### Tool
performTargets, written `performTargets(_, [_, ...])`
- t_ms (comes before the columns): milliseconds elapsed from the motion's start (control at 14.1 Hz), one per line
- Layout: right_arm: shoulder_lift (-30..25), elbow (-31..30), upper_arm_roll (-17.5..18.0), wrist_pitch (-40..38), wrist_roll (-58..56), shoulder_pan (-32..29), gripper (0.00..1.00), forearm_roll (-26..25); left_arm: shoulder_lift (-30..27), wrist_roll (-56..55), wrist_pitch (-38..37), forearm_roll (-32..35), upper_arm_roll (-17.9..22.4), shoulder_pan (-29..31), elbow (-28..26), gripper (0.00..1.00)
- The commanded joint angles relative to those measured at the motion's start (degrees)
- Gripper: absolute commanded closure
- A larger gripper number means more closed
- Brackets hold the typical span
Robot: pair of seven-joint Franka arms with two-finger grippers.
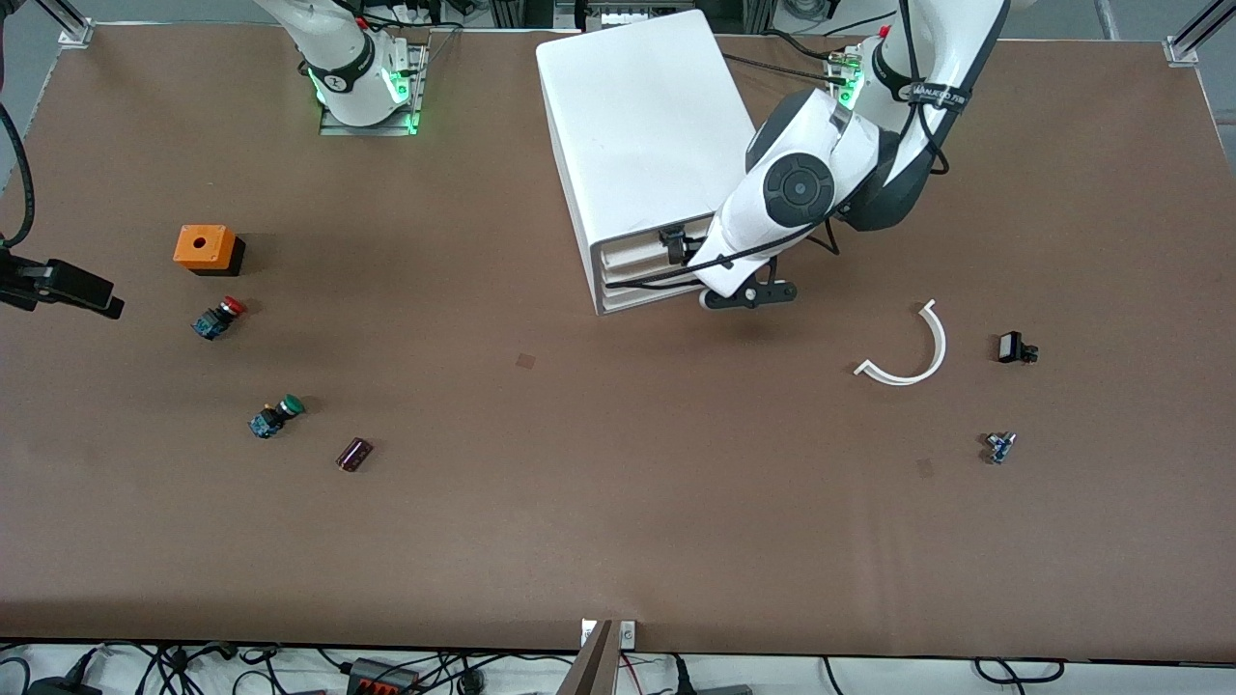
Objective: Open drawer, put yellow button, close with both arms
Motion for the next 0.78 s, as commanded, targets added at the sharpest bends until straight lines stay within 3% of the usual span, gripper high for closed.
performTargets(0, [-7.1, -10.0, 1.1, 2.9, -2.0, -1.0, 0.0, -1.4, -5.8, 0.1, 0.5, -1.5, -1.0, 0.3, -6.3, 0.0])
performTargets(425, [-11.7, -16.8, 1.2, 6.1, -3.3, -0.8, 0.0, -0.9, -6.5, 0.0, 0.6, -1.6, -2.6, 0.8, -7.5, 0.0])
performTargets(709, [-12.7, -18.3, 1.2, 5.7, -3.2, -0.8, 0.0, -1.0, -5.6, 1.8, 0.6, -0.7, -2.4, 3.0, -3.5, 0.0])
